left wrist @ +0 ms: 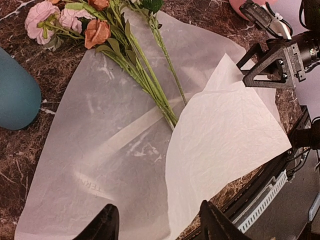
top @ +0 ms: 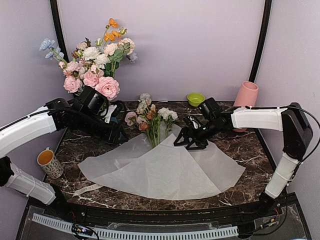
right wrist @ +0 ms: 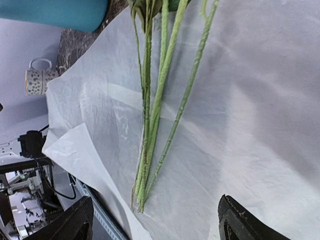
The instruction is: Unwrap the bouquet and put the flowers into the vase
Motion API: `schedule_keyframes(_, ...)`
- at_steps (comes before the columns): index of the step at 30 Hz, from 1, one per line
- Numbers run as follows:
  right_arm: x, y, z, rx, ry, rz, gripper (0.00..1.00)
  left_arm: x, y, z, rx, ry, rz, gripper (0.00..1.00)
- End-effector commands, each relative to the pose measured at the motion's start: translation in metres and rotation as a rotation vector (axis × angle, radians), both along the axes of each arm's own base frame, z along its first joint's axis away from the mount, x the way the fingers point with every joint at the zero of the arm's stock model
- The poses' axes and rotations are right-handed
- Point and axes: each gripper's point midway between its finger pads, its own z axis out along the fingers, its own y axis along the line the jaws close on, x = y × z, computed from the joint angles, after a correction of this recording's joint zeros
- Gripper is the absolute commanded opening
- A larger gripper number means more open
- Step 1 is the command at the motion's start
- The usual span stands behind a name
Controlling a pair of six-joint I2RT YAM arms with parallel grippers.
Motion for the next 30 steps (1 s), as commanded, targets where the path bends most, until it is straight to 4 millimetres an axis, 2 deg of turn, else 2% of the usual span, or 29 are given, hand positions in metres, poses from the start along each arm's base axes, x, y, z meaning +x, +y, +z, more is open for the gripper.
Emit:
schedule_keyframes(1,-0.025,0.034,0.0,0.103,0.046,0.131,0.86,-0.01,0.003,-0.009,-0.018,0.038,-0.004,0.57)
schedule_keyframes(6,-0.066,0.044,-0.014,0.1,0.129,0.262,0.85,-0.023,0.015,-0.022,-0.03,0.061,0.028,0.57)
schedule_keyframes(12,-0.109,0.046,-0.001,0.162,0.189,0.35,0.84,-0.02,0.018,-0.023,-0.034,0.038,0.052,0.57)
schedule_keyframes(18,-0.132,0.032,0.006,0.172,0.204,0.323,0.84,-0.008,-0.003,-0.025,-0.078,0.038,0.018,0.57)
schedule_keyframes(21,-0.142,0.023,0.015,0.181,0.194,0.306,0.84,-0.001,-0.016,-0.028,-0.092,0.04,-0.017,0.57)
schedule_keyframes(26,-0.171,0.011,0.048,0.26,0.163,0.343,0.88,0.011,-0.031,-0.034,-0.065,0.051,-0.076,0.57)
schedule_keyframes(30,-0.2,-0.005,0.062,0.323,0.199,0.373,0.9,0.013,-0.043,-0.035,-0.074,0.064,-0.131,0.56)
